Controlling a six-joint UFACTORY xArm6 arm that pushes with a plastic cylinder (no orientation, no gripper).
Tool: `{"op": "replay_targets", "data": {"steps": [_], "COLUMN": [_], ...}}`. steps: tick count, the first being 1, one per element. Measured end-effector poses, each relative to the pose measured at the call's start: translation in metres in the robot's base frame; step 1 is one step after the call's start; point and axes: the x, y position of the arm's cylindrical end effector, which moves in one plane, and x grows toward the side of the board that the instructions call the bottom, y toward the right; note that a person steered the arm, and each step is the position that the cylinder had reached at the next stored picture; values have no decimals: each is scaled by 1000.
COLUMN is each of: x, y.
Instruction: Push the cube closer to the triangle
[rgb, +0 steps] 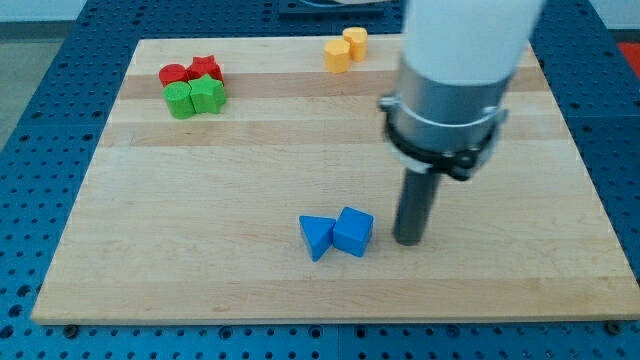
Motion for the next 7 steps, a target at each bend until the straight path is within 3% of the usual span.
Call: {"op": "replay_targets", "data": {"steps": [2,7], "x": [-28,-17], "y": [-14,-31]}}
